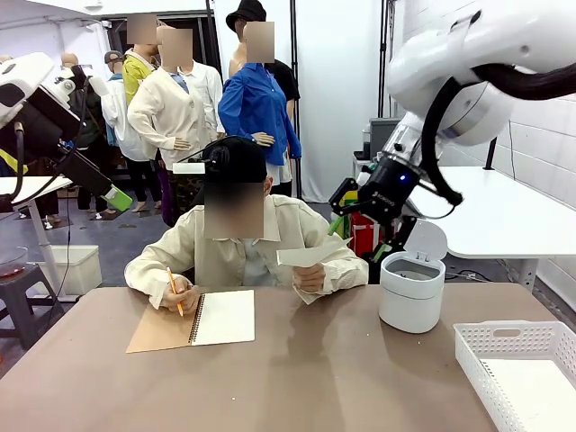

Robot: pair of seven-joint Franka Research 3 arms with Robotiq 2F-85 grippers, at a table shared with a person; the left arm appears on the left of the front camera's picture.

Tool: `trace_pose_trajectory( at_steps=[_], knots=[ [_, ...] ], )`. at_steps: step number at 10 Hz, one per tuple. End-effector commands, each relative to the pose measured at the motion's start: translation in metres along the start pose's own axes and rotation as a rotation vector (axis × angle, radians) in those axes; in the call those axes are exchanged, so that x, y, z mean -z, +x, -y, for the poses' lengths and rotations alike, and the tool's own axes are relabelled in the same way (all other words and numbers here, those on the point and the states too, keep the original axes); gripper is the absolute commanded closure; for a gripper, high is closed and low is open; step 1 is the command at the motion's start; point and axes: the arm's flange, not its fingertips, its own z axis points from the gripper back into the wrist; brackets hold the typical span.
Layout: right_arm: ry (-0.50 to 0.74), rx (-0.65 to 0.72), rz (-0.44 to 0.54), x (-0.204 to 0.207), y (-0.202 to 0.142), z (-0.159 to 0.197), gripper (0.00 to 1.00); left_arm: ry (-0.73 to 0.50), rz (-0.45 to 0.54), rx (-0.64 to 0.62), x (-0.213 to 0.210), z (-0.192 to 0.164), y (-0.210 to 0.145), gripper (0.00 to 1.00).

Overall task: Sort the paper based on its condition.
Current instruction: If a person hands you a paper, place it in the Organizing basket , and if it's crumpled, put it in the Trash can.

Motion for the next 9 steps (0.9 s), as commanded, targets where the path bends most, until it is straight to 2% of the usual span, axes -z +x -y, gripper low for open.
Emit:
trace_pose_trajectory(
  at_steps=[1, 4, 6, 9],
  knots=[
    [0.083, 0.11, -0.008, -0.001, 0.015, -0.016, 0.0, -0.002, 0.002, -0.001, -0.001, -0.001, -0.001, 0.0],
    [0.199, 0.247, -0.065, 0.022, 0.042, -0.006, 0.0, -0.002, 0.002, -0.001, -0.001, -0.001, -0.001, 0.0],
    [0.215, 0.275, -0.114, 0.033, 0.052, 0.01, 0.0, -0.002, 0.002, -0.001, -0.001, -0.001, -0.001, 0.0],
    [0.28, 0.295, -0.135, 0.043, 0.063, 0.026, 0.0, -0.002, 0.002, -0.001, -0.001, -0.001, -0.001, 0.0]
  ],
)
